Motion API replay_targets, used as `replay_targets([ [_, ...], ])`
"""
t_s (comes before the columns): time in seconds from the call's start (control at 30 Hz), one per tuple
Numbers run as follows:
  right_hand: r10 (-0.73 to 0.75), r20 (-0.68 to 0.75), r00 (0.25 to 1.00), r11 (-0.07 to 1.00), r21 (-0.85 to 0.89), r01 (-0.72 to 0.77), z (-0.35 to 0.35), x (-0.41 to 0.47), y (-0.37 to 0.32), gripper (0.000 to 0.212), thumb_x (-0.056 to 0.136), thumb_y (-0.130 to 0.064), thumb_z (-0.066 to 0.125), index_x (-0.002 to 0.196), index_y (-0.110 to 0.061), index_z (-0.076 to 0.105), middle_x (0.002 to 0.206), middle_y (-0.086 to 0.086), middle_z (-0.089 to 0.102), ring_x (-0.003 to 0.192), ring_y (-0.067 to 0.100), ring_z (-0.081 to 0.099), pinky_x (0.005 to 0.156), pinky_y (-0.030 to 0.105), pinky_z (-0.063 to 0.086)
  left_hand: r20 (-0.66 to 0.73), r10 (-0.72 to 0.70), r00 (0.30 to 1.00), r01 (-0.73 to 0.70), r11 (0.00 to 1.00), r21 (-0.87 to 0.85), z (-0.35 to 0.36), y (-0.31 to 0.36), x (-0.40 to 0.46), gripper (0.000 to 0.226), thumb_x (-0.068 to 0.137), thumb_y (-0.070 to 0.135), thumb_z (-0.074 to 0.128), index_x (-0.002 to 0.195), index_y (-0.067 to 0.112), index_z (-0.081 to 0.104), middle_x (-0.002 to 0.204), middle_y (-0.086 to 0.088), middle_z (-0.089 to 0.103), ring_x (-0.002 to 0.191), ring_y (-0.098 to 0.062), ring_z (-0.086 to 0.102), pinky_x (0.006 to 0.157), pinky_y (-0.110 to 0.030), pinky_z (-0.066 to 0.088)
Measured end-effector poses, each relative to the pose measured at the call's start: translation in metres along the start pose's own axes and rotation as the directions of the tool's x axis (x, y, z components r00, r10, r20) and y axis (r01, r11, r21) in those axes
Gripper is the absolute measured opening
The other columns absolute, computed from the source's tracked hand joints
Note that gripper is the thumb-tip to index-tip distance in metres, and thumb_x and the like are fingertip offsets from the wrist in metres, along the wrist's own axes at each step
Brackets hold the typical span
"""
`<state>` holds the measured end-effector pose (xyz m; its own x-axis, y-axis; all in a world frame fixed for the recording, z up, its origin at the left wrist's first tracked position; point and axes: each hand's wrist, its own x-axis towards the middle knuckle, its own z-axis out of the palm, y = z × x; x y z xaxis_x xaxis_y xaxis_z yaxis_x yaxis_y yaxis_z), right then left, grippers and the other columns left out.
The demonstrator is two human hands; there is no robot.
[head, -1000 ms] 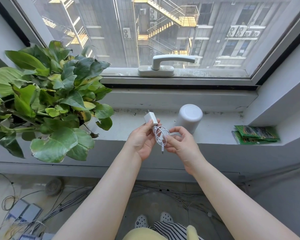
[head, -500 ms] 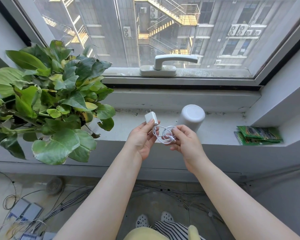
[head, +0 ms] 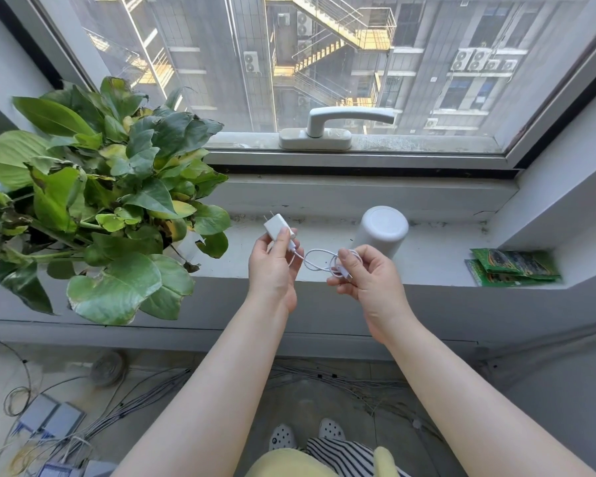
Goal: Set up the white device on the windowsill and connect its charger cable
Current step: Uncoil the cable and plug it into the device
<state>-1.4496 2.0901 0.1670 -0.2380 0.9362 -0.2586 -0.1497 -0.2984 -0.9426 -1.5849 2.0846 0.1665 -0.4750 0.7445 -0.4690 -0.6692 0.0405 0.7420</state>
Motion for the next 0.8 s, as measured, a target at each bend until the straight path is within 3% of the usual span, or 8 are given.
replay_targets([
  [0.13,0.053,-0.018,0.998,0.998,0.025,-0.052,0.0005,0.0017,-0.0027,0.017,0.091,-0.021,0.063,0.080,-0.013,0.053,0.069,0.001,0.058,0.045,0.004,0.052,0.044,0.015,0.041,0.098,-0.062,0.993,0.052,0.993,0.105,0.0030,-0.0020,-0.0077,0.015,0.098,0.017,0.049,0.111,0.009,0.050,0.090,-0.003,0.065,0.071,-0.010,0.058,0.052,-0.016,0.052],
  [0.3,0.188,0.149,0.971,0.933,0.281,-0.224,-0.0049,-0.0014,-0.0069,0.006,0.090,-0.013,0.063,0.088,-0.009,0.060,0.076,0.006,0.066,0.061,0.011,0.066,0.059,0.018,0.056,0.097,-0.033,0.995,0.020,0.991,0.133,0.0011,0.0010,-0.0097,0.017,0.098,0.018,0.049,0.112,0.010,0.052,0.092,-0.001,0.066,0.070,-0.010,0.059,0.050,-0.015,0.051],
  [0.4,0.181,0.236,0.955,0.905,0.341,-0.255,-0.0076,-0.0036,-0.0066,0.017,0.079,-0.002,0.067,0.092,-0.006,0.057,0.082,0.010,0.068,0.072,0.015,0.069,0.068,0.021,0.058,0.080,-0.026,0.996,0.016,0.993,0.118,-0.0005,0.0045,-0.0087,0.023,0.098,0.018,0.049,0.118,0.008,0.051,0.091,-0.002,0.066,0.070,-0.009,0.060,0.050,-0.015,0.051],
  [0.57,0.115,0.167,0.979,0.964,0.219,-0.151,-0.0029,-0.0037,-0.0032,0.011,0.085,0.000,0.065,0.088,-0.005,0.055,0.076,0.009,0.069,0.067,0.012,0.070,0.066,0.019,0.057,0.083,-0.030,0.996,0.019,0.993,0.120,-0.0026,0.0072,-0.0086,0.020,0.098,0.018,0.048,0.115,0.008,0.051,0.091,-0.002,0.065,0.073,-0.009,0.060,0.051,-0.015,0.052],
  [0.7,0.014,0.066,0.998,1.000,-0.017,-0.013,-0.0001,-0.0012,0.0000,0.019,0.087,-0.007,0.067,0.082,-0.008,0.048,0.067,0.004,0.066,0.046,0.009,0.059,0.048,0.020,0.050,0.116,-0.055,0.992,0.044,0.994,0.096,-0.0021,0.0063,-0.0097,0.019,0.098,0.018,0.048,0.113,0.007,0.051,0.091,-0.002,0.064,0.074,-0.010,0.061,0.054,-0.017,0.054],
  [0.8,-0.036,-0.010,0.999,0.979,-0.203,0.033,0.0019,0.0002,0.0021,0.023,0.088,-0.010,0.066,0.080,-0.010,0.044,0.068,0.006,0.056,0.044,0.009,0.050,0.044,0.019,0.042,0.146,-0.073,0.987,0.064,0.996,0.063,-0.0004,0.0058,-0.0101,0.017,0.098,0.017,0.048,0.110,0.006,0.052,0.092,-0.004,0.065,0.071,-0.010,0.061,0.054,-0.017,0.055],
])
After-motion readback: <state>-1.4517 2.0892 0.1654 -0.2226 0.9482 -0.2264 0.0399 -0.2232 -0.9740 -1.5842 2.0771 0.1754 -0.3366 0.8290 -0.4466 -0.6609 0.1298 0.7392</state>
